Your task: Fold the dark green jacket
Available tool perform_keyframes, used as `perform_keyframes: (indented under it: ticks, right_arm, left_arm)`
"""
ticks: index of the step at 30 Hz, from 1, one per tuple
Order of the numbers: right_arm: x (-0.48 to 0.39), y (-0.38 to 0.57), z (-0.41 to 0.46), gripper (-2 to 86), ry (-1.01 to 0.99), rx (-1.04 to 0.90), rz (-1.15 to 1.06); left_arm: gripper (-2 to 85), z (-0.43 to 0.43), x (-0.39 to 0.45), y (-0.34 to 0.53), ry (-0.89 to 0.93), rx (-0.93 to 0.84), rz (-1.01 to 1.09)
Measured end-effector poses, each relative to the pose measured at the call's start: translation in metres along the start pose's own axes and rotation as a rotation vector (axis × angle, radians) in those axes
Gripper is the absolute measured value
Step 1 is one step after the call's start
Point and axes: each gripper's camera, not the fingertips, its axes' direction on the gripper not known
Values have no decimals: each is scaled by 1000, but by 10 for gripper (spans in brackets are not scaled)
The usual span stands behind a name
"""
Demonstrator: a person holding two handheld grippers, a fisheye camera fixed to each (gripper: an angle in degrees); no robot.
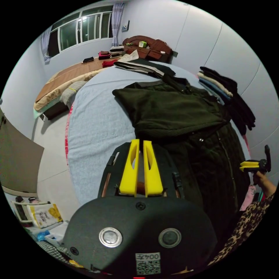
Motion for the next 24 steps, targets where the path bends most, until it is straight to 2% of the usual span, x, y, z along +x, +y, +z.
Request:
perform_keyframes:
  ticks: [4,12,16,24]
  right_arm:
    - [2,16,8,64,-9,50,34]
    - [9,40,22,52,-3,76,58]
    - [12,55,30,47,21,96,61]
    - [39,90,45,48,-26,175,71]
  left_arm:
    - [25,22,-22,22,132,41,-115]
    - [31,44,-51,75,245,47,-218]
    - [52,56,-58,131,424,6,-247]
    - [96,64,-31,244,495,-50,-295]
